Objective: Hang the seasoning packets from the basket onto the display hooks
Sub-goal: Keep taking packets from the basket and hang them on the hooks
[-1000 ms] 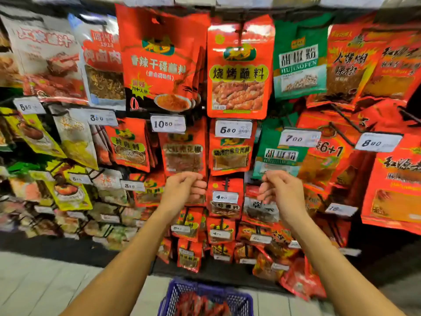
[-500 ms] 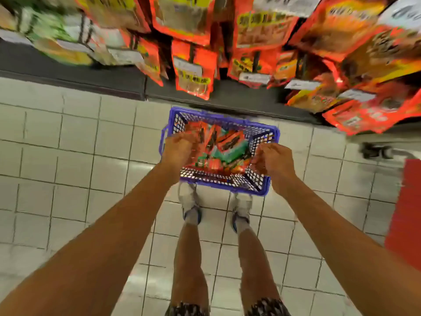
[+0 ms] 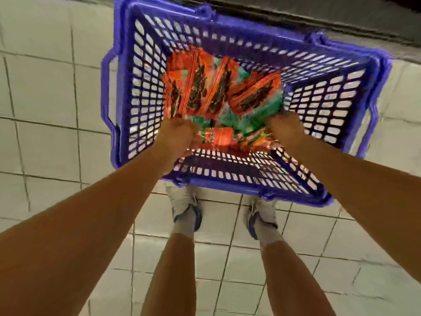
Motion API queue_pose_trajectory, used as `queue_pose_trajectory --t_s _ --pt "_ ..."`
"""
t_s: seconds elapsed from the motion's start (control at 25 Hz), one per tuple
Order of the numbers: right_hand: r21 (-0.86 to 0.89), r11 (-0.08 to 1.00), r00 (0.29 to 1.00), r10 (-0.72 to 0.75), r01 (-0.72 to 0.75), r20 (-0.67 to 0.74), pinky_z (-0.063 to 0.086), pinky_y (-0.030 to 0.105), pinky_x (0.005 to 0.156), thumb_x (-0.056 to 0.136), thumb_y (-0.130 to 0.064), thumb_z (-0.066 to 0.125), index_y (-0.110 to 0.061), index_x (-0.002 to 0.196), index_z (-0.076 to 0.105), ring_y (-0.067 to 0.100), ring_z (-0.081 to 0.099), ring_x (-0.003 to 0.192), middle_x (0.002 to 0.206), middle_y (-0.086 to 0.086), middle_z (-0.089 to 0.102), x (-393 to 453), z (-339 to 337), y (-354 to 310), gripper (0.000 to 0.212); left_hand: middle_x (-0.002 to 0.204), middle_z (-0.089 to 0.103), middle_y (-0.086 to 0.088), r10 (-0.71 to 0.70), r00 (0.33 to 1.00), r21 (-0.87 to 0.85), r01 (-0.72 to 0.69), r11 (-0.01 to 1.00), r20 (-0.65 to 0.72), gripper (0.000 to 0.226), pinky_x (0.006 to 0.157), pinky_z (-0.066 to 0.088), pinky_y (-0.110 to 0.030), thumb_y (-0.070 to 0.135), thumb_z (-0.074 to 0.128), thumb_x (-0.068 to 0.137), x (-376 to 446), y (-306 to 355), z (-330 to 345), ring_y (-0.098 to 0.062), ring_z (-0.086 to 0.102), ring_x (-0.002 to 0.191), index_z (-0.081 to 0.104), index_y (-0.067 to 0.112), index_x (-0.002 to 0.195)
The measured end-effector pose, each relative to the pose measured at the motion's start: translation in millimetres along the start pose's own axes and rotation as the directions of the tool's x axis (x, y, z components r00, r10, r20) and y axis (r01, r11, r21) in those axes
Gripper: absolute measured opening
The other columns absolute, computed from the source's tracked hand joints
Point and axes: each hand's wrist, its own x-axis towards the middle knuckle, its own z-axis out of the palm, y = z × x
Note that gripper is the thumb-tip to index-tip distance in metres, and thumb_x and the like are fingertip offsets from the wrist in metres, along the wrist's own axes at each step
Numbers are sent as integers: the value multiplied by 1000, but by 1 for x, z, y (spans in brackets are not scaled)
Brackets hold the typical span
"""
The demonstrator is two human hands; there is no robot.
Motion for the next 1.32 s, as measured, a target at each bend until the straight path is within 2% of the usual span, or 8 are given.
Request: queue_pose_trajectory --t_s 0.2,0.44,0.68,0.8,1.0,1.12,1.2,1.32 --pt "350 925 986 113 -150 123 56 27 52 104 -42 42 -16 115 52 20 64 60 81 8 61 65 5 -20 30 81 60 -7 -67 996 -35 69 997 58 29 65 42 -28 9 36 103 53 -9 25 -20 55 70 56 14 83" --pt "302 888 933 292 -346 209 57 39 65 99 -70 29 -20 117 55 29 64 81 93 10 63 54 1 -17 59 97 71 -12 -26 999 35 25 999 30 22 77 54 -35 12 43 103 53 -24 33 -26 67 89 65 9 106" --pt "286 848 892 393 -446 223 62 39 54 94 -9 60 -6 109 61 30 77 68 96 16 73 34 9 -2 15 92 75 -8 -66 998 30 66 997 -4 20 73 57 -34 14 49 102 53 -30 37 -22 71 83 68 11 108" --pt "387 747 840 500 -541 211 60 40 50 83 5 59 -7 120 52 34 75 71 105 19 70 8 8 23 40 97 73 -19 46 999 178 -44 983 -7 21 82 60 -45 9 49 98 49 -25 40 -27 68 84 69 8 104" --pt "553 638 835 497 -536 236 60 49 75 78 1 56 -6 114 58 40 70 95 116 19 67 -13 18 55 37 93 69 -1 489 872 599 -395 696 7 36 40 44 -16 7 58 91 75 22 70 -12 62 61 65 19 124" --pt "648 576 850 472 -498 234 58 57 86 85 -3 57 -8 125 58 41 68 101 118 21 67 4 24 60 40 125 61 -15 576 808 818 -413 401 125 64 87 56 -37 11 65 88 107 44 101 -33 61 110 43 17 147" --pt "682 555 861 451 -476 235 57 59 87 90 -7 58 -10 126 59 41 69 100 116 21 70 13 24 61 36 146 43 -19 551 819 927 -316 202 159 74 110 39 -45 22 68 90 124 45 117 -39 40 135 30 8 152" --pt "710 539 877 410 -453 249 59 57 82 94 -8 54 -10 123 61 41 72 96 110 21 73 15 22 63 30 136 53 -21 497 860 931 -269 245 117 61 98 48 -44 19 68 90 136 39 127 -40 49 129 41 4 142"
